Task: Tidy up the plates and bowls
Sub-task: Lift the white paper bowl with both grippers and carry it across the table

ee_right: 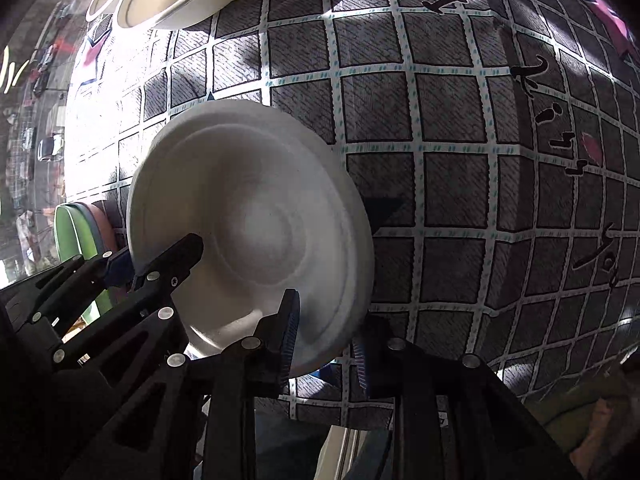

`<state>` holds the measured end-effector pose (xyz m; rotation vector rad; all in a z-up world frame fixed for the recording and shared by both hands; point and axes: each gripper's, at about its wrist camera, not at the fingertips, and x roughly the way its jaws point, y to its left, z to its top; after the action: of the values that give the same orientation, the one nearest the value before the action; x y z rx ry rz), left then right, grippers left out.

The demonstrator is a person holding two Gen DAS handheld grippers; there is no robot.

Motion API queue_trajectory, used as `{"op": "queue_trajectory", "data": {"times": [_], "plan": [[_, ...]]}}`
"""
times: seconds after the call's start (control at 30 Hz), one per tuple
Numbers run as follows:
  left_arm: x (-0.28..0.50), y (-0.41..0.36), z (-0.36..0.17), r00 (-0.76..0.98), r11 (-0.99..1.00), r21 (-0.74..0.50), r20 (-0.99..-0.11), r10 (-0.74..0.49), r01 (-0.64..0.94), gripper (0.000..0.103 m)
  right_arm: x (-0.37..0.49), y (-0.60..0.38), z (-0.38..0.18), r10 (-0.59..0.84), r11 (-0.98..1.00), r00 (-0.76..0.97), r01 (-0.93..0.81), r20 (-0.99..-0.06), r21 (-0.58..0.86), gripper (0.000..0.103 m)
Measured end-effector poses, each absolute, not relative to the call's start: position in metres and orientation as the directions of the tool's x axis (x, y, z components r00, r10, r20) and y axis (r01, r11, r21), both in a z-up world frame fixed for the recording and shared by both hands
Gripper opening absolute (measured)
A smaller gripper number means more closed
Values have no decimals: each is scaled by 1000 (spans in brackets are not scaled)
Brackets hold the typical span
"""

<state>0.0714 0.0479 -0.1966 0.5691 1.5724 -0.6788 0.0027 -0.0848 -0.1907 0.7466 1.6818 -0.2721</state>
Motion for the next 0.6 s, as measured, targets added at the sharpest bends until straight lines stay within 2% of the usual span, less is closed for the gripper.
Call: {"op": "queue_trajectory", "data": {"times": [0.27,0.6], "plan": [[21,6,-192,-131,653,-112,-991,-20,749,26,-18,-94,-190,305,754,-87,630,-948,185,28],[-49,-83,-174,-131,559,-115,-991,-10,821,27,-71,-135,-188,313,714,-76,676,-947,182,29]]}}
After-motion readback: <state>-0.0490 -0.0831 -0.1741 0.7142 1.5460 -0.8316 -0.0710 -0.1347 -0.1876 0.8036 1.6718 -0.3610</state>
